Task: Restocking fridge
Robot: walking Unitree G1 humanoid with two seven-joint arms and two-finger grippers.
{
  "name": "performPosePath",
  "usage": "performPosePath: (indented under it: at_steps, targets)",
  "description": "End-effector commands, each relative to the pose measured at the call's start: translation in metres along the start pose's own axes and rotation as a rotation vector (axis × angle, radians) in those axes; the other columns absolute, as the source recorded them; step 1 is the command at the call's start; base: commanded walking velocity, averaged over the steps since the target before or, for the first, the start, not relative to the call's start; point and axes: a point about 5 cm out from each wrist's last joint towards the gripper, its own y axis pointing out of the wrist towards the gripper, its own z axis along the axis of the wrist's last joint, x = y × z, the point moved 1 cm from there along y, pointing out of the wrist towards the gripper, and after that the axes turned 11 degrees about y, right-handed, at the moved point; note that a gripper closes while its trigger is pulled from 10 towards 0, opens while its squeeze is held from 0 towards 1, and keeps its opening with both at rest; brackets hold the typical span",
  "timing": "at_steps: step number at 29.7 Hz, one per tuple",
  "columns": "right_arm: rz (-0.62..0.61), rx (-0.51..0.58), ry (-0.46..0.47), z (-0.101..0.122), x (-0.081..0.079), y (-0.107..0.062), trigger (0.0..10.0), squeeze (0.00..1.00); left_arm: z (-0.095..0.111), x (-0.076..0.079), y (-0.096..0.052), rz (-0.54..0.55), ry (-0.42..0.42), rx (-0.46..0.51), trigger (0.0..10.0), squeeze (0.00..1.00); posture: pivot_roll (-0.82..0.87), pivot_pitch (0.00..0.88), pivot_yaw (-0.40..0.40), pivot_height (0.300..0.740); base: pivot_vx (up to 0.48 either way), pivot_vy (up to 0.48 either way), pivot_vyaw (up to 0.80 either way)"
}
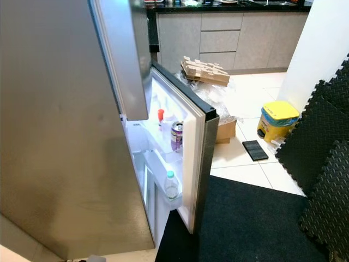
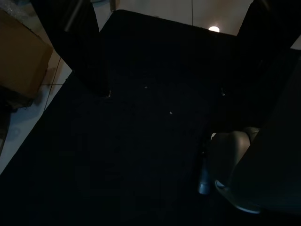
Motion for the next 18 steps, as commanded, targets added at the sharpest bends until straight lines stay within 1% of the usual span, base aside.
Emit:
performPosePath:
  at_steps: [1,11,15,18]
  targets:
    - [0.0,-0.005,0.0,-0.0019,-0.0006,0.0,10.0,0.0,-0.0031,0.0158,0.0012,-0.054,-0.008,-0.011,10.0,0.0,0.05,0.0,-0.022,0.74,0.0,0.0,0.0]
    - [0.003,-0.008,-0.01,-0.0021,-0.002,0.0001,10.0,0.0,-0.0045,0.0174,0.0012,-0.055,-0.003,-0.018,10.0,0.0,0.05,0.0,-0.024,0.74,0.0,0.0,0.0]
    - [0.004,-0.01,-0.015,-0.0023,-0.0021,0.0001,10.0,0.0,-0.0043,0.0194,0.0012,-0.072,0.004,-0.016,10.0,0.0,0.05,0.0,-0.024,0.74,0.0,0.0,0.0]
    - [0.004,-0.011,-0.016,-0.0026,-0.0022,0.0001,10.0,0.0,-0.0046,0.021,0.0012,-0.086,-0.002,-0.017,10.0,0.0,0.05,0.0,-0.024,0.74,0.0,-0.251,0.0]
